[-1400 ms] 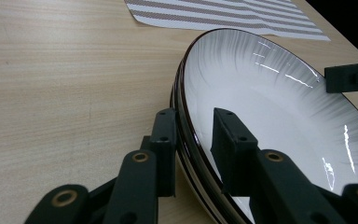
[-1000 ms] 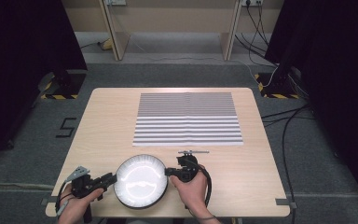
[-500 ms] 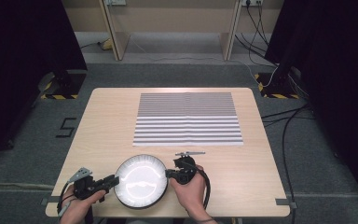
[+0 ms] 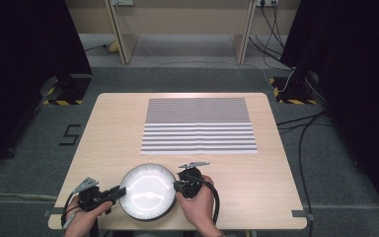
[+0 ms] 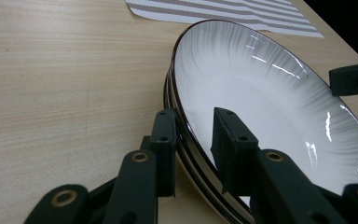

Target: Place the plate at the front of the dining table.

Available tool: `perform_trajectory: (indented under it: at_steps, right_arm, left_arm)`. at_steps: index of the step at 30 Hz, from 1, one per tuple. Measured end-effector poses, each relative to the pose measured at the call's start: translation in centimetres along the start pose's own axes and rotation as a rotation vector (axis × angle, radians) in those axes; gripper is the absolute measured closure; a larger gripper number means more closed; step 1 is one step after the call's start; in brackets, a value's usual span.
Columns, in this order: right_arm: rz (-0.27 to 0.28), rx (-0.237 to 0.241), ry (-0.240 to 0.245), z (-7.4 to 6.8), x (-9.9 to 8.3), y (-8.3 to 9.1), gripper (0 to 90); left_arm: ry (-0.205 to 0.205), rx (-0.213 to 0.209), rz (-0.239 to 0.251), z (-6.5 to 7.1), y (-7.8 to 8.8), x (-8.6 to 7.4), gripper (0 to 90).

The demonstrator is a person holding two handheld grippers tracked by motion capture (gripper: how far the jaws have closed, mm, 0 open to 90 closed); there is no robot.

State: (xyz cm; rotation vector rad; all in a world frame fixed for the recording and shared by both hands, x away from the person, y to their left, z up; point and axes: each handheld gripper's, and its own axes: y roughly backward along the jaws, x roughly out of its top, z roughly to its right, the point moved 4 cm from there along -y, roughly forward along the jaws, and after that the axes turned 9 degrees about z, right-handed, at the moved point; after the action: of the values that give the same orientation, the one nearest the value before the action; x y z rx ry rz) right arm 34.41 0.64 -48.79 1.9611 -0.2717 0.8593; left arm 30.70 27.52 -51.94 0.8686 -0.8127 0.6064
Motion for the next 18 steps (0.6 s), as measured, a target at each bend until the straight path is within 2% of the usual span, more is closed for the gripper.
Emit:
perform_trajectory:
  at_steps: [4,7,8,10,12,13,14,15,16,18]
  right_arm:
    - [-0.004,-0.023,0.031,-0.8,0.0,-0.4,86.2]
    - [0.002,-0.009,0.011,-0.7,0.0,-0.7,84.1]
    - [0.000,0.016,-0.043,-0.4,-0.2,-1.2,81.8]
    - [-0.012,0.051,-0.094,-0.1,-0.3,-1.5,81.6]
    - [-0.032,0.077,-0.129,0.1,-0.4,-2.0,81.4]
    - [-0.032,0.077,-0.129,0.1,-0.4,-2.0,81.4]
    - [-0.023,0.085,-0.145,0.3,-0.3,-2.1,79.1]
    - [-0.023,0.085,-0.145,0.3,-0.3,-2.1,79.1]
    - [-0.032,0.122,-0.199,0.4,-0.1,-2.1,74.2]
    - [-0.039,0.153,-0.260,0.7,0.0,-2.0,72.8]
  left_arm:
    - [0.003,0.007,0.015,-0.1,0.4,0.3,68.6]
    - [0.002,0.003,0.018,-0.2,0.5,0.4,68.6]
    - [0.005,0.002,0.023,-0.3,0.6,0.5,68.9]
    - [0.006,-0.002,0.025,-0.4,0.7,0.6,69.2]
    - [0.003,-0.008,0.028,-0.4,0.8,0.5,69.1]
    - [0.003,-0.008,0.028,-0.4,0.8,0.5,69.0]
    - [-0.021,-0.005,0.028,-0.3,0.7,0.5,68.9]
    - [-0.021,-0.005,0.028,-0.3,0.7,0.5,68.9]
    - [-0.031,-0.001,0.028,-0.3,0.6,0.5,69.1]
    - [-0.049,0.005,0.032,-0.2,0.4,0.4,69.2]
